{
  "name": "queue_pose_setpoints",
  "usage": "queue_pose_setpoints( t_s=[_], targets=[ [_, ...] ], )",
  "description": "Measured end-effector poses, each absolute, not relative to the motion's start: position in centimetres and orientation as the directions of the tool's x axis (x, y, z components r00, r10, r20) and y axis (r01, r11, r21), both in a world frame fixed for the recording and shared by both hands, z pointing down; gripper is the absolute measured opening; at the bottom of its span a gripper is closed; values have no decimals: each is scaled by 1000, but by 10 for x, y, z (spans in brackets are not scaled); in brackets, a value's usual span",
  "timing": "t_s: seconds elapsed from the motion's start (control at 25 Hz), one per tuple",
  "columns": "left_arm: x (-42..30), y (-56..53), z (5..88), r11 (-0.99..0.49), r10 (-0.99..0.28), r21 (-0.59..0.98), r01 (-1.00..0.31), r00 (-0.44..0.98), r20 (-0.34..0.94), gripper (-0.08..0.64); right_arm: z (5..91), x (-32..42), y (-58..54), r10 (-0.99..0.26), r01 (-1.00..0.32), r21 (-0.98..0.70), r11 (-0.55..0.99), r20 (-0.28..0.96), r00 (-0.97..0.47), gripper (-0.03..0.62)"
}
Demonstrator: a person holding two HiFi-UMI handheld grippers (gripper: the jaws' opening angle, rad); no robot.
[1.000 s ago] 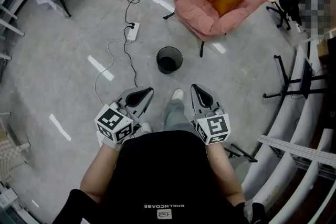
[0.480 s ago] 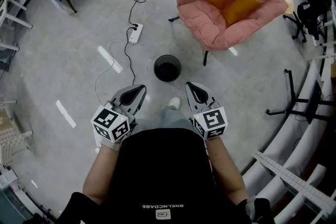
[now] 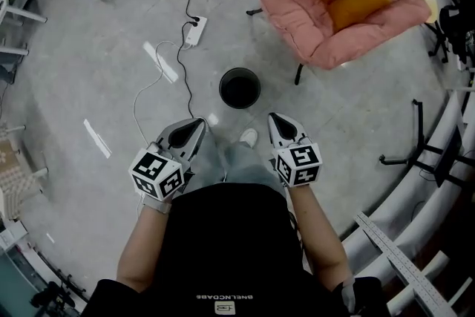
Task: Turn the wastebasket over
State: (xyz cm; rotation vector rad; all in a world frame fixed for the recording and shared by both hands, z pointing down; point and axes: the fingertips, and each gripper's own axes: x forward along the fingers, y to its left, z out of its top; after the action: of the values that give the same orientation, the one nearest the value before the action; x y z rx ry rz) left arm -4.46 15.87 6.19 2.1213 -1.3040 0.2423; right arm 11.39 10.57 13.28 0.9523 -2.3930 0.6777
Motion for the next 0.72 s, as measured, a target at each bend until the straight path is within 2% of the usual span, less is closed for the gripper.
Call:
queue_pose_setpoints(
  t_s=[0.32, 0.72],
  targets=[
    [-60, 135, 133, -255, -686, 444, -859, 485, 543, 14, 224, 110, 70, -434, -760, -342, 553, 661, -612, 12],
    [-87, 137, 246, -118, -645, 481, -869, 435, 629, 14, 406, 109, 33, -299, -804, -385, 454, 784, -544, 18]
  ],
)
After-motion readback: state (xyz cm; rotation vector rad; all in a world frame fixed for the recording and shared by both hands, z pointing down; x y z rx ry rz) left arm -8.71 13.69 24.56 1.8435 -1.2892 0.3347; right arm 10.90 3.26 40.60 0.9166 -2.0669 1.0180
